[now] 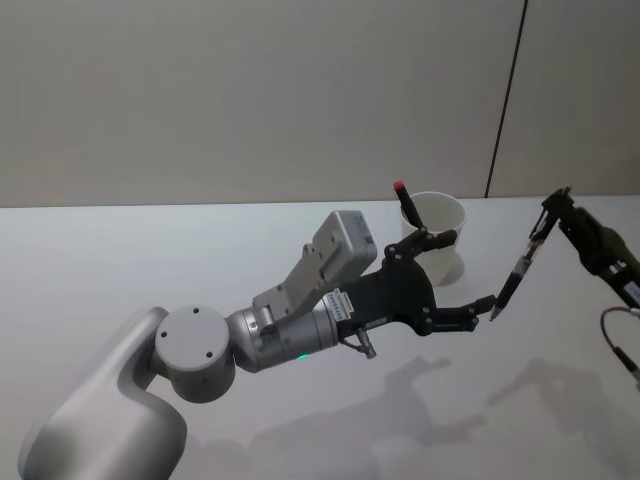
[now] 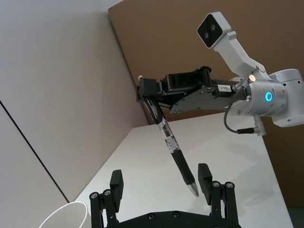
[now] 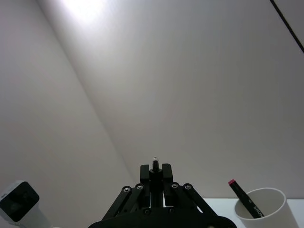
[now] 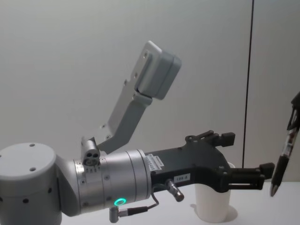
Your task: Place the pen into the pen holder.
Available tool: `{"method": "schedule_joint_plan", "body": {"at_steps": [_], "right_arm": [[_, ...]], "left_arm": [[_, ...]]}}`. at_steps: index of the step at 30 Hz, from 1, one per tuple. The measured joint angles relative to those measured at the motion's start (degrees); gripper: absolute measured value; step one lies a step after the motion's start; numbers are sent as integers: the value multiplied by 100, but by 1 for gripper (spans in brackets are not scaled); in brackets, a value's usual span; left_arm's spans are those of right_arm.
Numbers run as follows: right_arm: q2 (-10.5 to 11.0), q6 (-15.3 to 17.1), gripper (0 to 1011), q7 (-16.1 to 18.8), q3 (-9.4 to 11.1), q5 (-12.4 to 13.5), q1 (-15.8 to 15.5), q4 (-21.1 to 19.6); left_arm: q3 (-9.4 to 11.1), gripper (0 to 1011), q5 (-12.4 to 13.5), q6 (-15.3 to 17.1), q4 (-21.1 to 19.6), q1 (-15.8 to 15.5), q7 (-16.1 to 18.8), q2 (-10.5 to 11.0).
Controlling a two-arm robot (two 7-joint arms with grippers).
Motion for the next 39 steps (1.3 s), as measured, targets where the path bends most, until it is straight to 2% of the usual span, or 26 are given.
{"method": "schedule_joint_plan", "body": {"at_steps": [9,21,39], "right_arm": [[51,-271,149,-56,29,-205,173,106],[53,-551,149,-134,-8,-565,596,440],[-150,-1086,149,-336,-237,-1225,1573,1380]], "left_arm": [[0,999,1,0,0,0,0,0],[0,1000,1,0,0,0,0,0],[0,1000,1,0,0,0,0,0]]}}
